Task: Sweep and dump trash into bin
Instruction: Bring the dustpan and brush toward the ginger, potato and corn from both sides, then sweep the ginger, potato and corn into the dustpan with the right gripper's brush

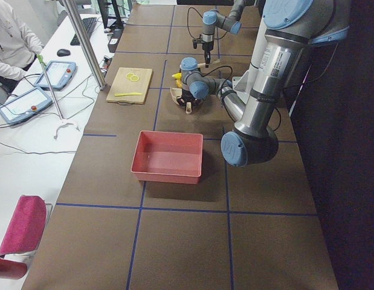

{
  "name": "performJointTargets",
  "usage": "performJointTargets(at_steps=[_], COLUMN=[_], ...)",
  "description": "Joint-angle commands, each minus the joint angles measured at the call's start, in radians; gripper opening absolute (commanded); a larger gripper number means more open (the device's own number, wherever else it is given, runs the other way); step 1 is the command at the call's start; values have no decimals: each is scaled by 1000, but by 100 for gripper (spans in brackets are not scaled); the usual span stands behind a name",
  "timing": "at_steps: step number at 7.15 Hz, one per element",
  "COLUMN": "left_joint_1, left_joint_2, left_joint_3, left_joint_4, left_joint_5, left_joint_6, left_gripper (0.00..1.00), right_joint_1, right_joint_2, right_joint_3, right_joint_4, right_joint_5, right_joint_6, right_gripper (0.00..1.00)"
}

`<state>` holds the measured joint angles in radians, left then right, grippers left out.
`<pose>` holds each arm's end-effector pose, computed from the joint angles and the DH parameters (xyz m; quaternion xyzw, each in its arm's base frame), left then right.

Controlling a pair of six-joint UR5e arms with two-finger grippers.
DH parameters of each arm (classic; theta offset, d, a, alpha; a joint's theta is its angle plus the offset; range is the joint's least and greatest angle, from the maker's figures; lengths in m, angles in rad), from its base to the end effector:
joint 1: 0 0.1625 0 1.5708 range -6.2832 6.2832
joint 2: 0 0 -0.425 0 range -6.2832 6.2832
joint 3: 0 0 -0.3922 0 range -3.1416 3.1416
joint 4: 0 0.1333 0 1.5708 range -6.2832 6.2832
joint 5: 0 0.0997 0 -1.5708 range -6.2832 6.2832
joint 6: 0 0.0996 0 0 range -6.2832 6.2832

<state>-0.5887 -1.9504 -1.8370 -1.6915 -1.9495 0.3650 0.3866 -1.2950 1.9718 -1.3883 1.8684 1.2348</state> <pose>0.4510 -0.4171 0.3187 0.2969 0.2778 0.6232 0.6680 -0.4782 -0.3071 0.3125 0.0195 -0.4330 -0.0390 0.9003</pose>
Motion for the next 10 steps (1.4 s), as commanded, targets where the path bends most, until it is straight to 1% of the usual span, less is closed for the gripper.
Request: performJointTargets(at_steps=[1, 3, 4, 6, 9, 10], left_joint_1=[7, 35, 36, 38, 58, 61], left_joint_2=[-36, -48, -57, -105, -130, -136], left_joint_3=[-7, -7, -7, -7, 10, 12], left_joint_4=[103, 131, 144, 209, 220, 220], left_joint_5=[43, 93, 99, 99, 107, 144], left_joint_6=[40, 41, 46, 46, 45, 45], left_gripper=[9, 9, 8, 8, 9, 9], right_joint_1=[0, -2, -2, -3, -3, -5], right_joint_2=[0, 2, 25, 86, 169, 199], right_joint_3=[-2, -14, -30, -86, -177, -203], right_joint_4=[0, 3, 2, 2, 9, 11], right_joint_5=[0, 0, 0, -2, -2, -2], right_joint_6=[0, 0, 0, 5, 12, 17], right_gripper=[2, 2, 2, 2, 1, 2])
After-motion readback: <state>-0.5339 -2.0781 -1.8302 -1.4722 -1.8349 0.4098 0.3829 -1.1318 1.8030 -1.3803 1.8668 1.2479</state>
